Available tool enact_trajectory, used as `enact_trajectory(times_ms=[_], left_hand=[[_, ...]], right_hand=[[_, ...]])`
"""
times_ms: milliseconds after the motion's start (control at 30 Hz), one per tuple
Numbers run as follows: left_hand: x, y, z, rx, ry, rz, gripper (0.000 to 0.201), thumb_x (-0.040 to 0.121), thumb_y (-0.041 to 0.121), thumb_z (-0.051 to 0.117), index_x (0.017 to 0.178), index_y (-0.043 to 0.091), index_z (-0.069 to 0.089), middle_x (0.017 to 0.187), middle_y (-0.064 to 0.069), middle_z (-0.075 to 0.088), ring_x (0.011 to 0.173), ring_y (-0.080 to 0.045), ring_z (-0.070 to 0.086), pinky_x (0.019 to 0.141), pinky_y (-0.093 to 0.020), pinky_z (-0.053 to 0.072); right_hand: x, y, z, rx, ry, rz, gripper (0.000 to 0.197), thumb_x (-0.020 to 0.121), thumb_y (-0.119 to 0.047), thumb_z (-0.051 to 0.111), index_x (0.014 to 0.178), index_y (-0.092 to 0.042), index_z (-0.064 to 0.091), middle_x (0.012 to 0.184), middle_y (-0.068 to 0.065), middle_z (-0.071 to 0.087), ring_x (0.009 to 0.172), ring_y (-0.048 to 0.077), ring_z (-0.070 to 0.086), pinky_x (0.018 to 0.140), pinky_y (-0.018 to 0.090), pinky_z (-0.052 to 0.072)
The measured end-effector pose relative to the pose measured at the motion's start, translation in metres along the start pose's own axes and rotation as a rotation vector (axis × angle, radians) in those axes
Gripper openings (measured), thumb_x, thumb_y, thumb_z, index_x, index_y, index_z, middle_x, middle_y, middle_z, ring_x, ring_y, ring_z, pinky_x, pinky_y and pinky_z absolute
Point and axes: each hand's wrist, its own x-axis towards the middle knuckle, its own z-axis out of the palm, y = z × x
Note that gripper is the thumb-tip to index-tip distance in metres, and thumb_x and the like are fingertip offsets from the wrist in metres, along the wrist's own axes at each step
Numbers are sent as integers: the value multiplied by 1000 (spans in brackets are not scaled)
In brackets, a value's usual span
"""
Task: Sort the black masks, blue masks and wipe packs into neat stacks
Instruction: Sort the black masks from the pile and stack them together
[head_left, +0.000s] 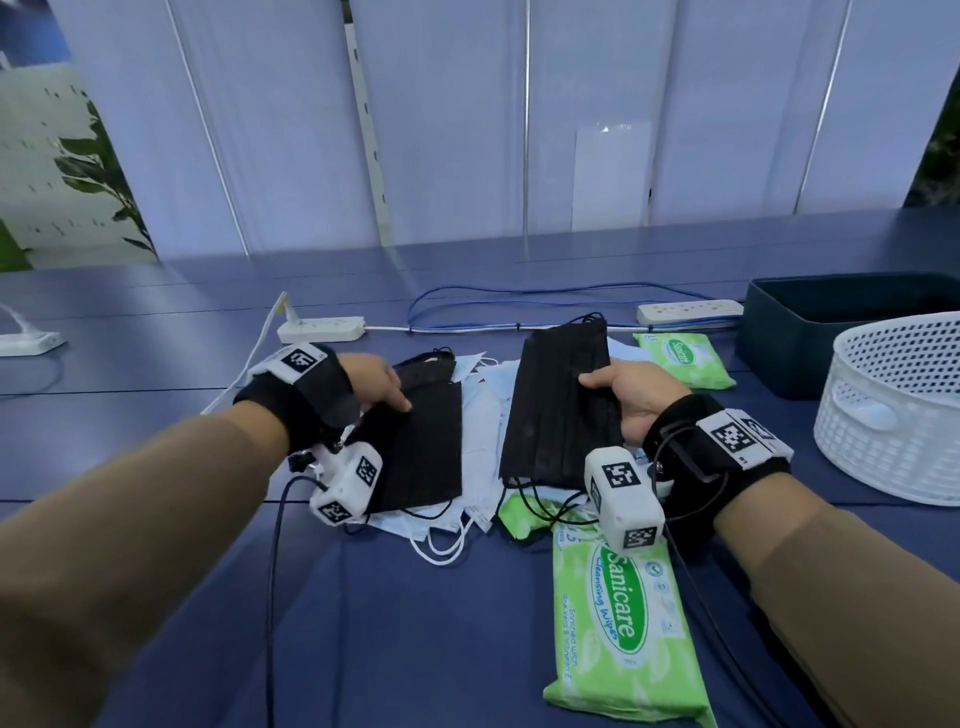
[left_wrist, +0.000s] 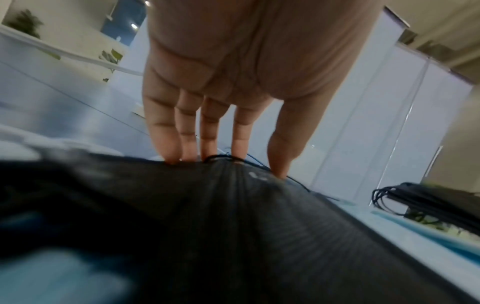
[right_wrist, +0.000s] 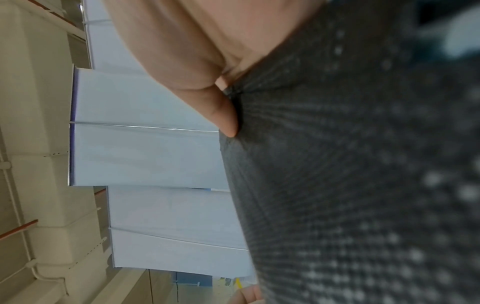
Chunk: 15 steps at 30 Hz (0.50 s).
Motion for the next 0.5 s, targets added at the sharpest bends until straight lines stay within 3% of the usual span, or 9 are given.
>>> enact_trajectory(times_ms=[100, 233, 333, 400, 500], left_hand=[[-2, 1, 3, -48, -8, 23, 26, 82, 14, 71, 103, 13, 55, 91, -10, 50, 79, -22, 45, 65, -25, 41], [2, 4, 11, 60, 1, 91, 25, 81, 17, 73, 95, 15, 52, 73, -6, 50, 57, -15, 40, 38, -11, 32], [9, 3, 11, 42, -19, 159, 21, 83, 12, 70, 79, 17, 50, 66, -3, 47, 52, -13, 40, 38, -12, 33], [10, 6, 7, -94, -10, 238, 24, 84, 4, 65, 75, 18, 48, 68, -5, 48, 45, -10, 42, 41, -17, 33], [-2, 23, -2, -431, 29, 385, 27, 87, -11, 52, 77, 14, 48, 66, -5, 46, 36, -1, 43, 36, -13, 33]], right_hand=[[0, 1, -2, 7, 6, 3, 26, 95, 4, 35, 97, -7, 58, 88, 16, 62, 74, 30, 60, 62, 43, 50], [1, 2, -4, -10, 15, 12, 25, 95, 3, 37, 98, -8, 59, 68, 12, 68, 57, 26, 65, 47, 36, 55], [1, 2, -4, -12, 2, 12, 26, 95, 3, 37, 106, -8, 57, 84, 15, 64, 70, 29, 61, 53, 40, 54], [2, 2, -4, -10, -5, 20, 26, 95, 3, 37, 99, -9, 60, 80, 14, 66, 67, 28, 63, 47, 38, 56], [1, 2, -4, -5, -19, 20, 27, 95, 3, 36, 94, -10, 60, 73, 12, 68, 64, 26, 64, 47, 35, 56]])
